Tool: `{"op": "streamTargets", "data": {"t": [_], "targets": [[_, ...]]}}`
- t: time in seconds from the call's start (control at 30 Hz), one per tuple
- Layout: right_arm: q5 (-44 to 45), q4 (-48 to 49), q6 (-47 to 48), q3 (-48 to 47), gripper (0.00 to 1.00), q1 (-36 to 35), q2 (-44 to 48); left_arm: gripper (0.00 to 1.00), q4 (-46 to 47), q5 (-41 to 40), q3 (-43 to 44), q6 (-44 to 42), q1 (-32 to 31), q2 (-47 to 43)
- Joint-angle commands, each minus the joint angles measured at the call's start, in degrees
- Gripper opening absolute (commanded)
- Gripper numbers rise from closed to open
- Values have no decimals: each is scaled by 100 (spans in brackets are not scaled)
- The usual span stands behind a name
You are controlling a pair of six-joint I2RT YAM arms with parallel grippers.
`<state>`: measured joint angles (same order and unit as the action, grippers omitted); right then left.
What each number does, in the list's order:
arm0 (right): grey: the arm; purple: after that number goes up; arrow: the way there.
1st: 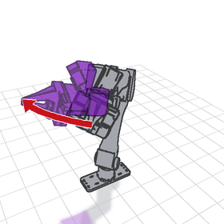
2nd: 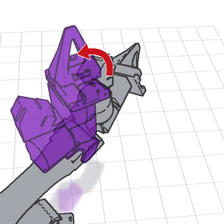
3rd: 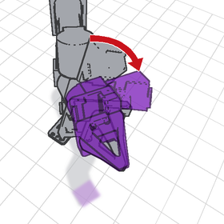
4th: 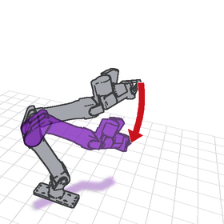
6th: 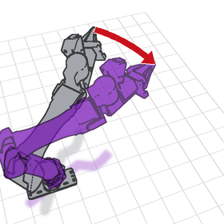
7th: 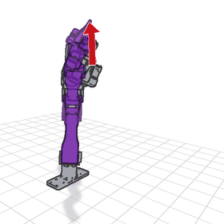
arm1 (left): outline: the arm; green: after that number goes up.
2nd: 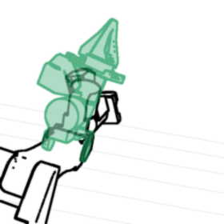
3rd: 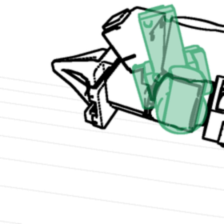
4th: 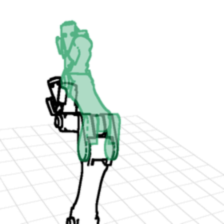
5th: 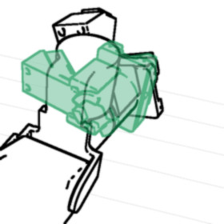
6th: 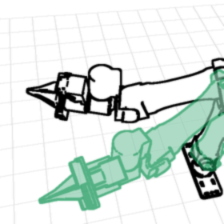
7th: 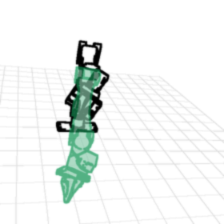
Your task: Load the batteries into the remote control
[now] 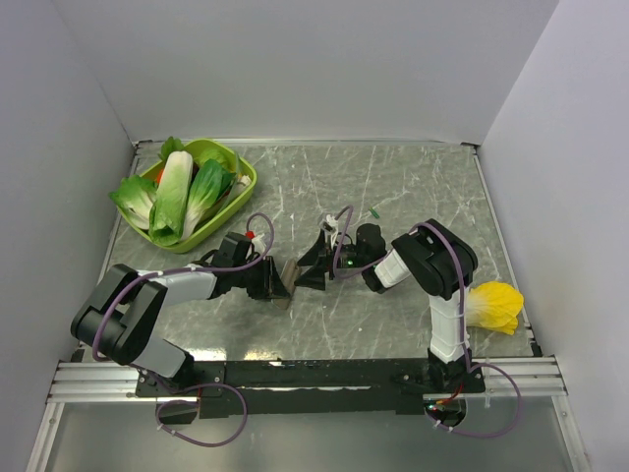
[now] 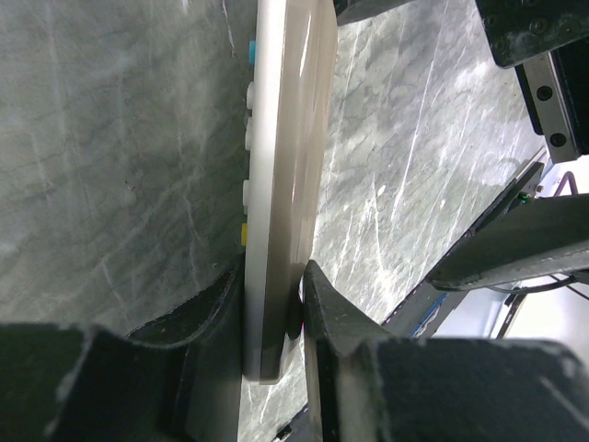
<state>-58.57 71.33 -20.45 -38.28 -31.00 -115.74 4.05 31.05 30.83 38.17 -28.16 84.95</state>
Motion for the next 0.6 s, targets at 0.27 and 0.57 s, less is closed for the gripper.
{"op": "streamTargets", "data": {"t": [0.27,0.57], "targets": [[-111,346,-99,-39,98,-2,-177,1,-291,-134,-95,-29,-23,-48],[-384,884,-557,22,97,-11,-212,2,-291,-134,-103,-20,-23,-57]]}}
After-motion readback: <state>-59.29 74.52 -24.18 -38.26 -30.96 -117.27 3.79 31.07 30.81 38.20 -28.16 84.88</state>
